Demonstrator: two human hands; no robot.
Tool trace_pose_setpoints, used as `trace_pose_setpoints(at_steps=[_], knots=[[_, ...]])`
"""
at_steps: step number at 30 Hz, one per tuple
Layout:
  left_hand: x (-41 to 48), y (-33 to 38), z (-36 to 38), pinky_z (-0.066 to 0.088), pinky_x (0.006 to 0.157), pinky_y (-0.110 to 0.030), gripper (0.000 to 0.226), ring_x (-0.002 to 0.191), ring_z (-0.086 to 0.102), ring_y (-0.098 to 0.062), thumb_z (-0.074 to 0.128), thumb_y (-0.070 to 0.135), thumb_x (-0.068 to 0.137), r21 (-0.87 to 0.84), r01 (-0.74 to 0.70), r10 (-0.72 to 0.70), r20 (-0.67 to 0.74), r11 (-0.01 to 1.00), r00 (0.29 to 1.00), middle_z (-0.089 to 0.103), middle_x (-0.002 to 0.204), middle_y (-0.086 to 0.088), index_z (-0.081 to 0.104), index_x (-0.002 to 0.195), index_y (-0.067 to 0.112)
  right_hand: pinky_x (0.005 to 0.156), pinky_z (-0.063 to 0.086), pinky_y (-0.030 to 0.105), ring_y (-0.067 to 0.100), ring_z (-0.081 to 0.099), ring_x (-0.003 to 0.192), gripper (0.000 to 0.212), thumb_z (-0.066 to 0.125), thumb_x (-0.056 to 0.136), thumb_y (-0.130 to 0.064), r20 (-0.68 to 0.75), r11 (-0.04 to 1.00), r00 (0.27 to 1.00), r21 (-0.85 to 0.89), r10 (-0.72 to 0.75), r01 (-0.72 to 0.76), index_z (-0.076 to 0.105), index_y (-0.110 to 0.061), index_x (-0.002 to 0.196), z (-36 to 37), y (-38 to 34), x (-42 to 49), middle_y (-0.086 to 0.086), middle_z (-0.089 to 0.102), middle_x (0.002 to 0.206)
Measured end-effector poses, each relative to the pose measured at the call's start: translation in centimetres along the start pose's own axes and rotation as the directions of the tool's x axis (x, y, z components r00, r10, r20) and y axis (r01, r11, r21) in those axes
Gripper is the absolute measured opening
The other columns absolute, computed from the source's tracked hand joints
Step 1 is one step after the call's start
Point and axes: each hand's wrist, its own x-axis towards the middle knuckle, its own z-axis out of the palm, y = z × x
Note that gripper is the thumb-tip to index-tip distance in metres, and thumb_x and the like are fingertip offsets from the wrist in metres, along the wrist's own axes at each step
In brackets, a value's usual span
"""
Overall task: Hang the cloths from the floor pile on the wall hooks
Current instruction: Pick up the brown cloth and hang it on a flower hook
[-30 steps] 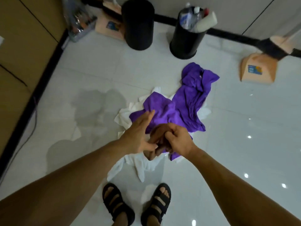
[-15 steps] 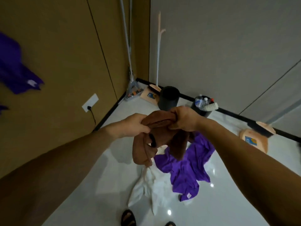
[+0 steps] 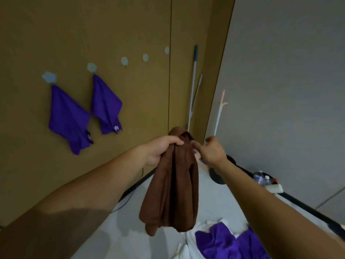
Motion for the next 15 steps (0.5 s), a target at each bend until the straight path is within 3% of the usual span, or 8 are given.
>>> trace_pose_setpoints(at_steps=[3,5,7,10,12,15], knots=[[-1.8,-0.3,-1.3,0.057,0.072,-0.034,0.029,0.077,0.071,-0.028,0.058,0.023,0.082,-0.178,-0.067,0.046,-0.12,0.982,0.992,0.073,0.09,-0.016,0.076,0.079,0.0,0.056,0.049,0.031,0.023,0.067,0.066,0.052,0.052,0.086,-0.063,0.079,0.977,0.996,0.209,0.029,-0.045,0.06,-0.012,0.09,0.8,1.0,-1.6,0.007,0.067,0.077],[-3.1,-0.8,-2.0,0.057,0.075,-0.036,0.028,0.078,0.071,-0.029,0.056,0.021,0.079,-0.27,-0.104,0.064,-0.154,0.957,0.986,0.073,0.088,-0.017,0.075,0.079,0.0,0.053,0.046,0.027,0.024,0.066,0.062,0.048,0.045,0.092,-0.058,0.285,0.962,0.957,0.242,0.052,-0.124,0.066,-0.017,0.081,1.4,1.4,-2.6,0.008,0.07,0.072],[-4.3,-1.7,-2.4,0.057,0.075,-0.036,0.027,0.077,0.07,-0.029,0.059,0.02,0.071,-0.327,-0.143,0.086,-0.183,0.934,0.979,0.072,0.086,-0.017,0.074,0.079,-0.001,0.065,0.049,0.03,0.026,0.069,0.076,0.051,0.04,0.094,-0.059,0.486,0.973,0.87,0.15,0.082,-0.175,0.069,-0.018,0.086,2.2,1.7,-3.5,0.008,0.073,0.083],[-6.1,-2.7,-2.9,0.057,0.073,-0.033,0.027,0.075,0.07,-0.027,0.062,0.021,0.067,-0.389,-0.196,0.118,-0.214,0.9,0.97,0.073,0.085,-0.016,0.074,0.078,0.0,0.093,0.046,0.045,0.024,0.066,0.096,0.054,0.038,0.093,-0.062,0.657,0.968,0.748,0.116,0.094,-0.224,0.066,-0.018,0.105,3.9,1.8,-4.4,0.006,0.071,0.101],[-7.1,-3.3,-3.2,0.057,0.076,-0.032,0.027,0.077,0.07,-0.026,0.061,0.022,0.071,-0.435,-0.239,0.151,-0.227,0.868,0.962,0.073,0.088,-0.015,0.075,0.082,0.001,0.106,0.04,0.051,0.031,0.061,0.111,0.056,0.04,0.092,-0.063,0.728,0.948,0.684,0.179,0.052,-0.263,0.065,-0.018,0.115,5.2,1.4,-5.1,0.011,0.068,0.113],[-8.7,-3.7,-3.6,0.051,0.091,-0.036,0.035,0.09,0.069,-0.028,0.058,0.025,0.077,-0.468,-0.291,0.207,-0.224,0.834,0.952,0.071,0.101,-0.017,0.073,0.097,0.001,0.105,0.043,0.049,0.032,0.061,0.116,0.065,0.045,0.09,-0.066,0.822,0.804,0.564,0.387,-0.078,-0.451,0.062,-0.014,0.126,7.3,0.0,-6.4,0.013,0.066,0.123]])
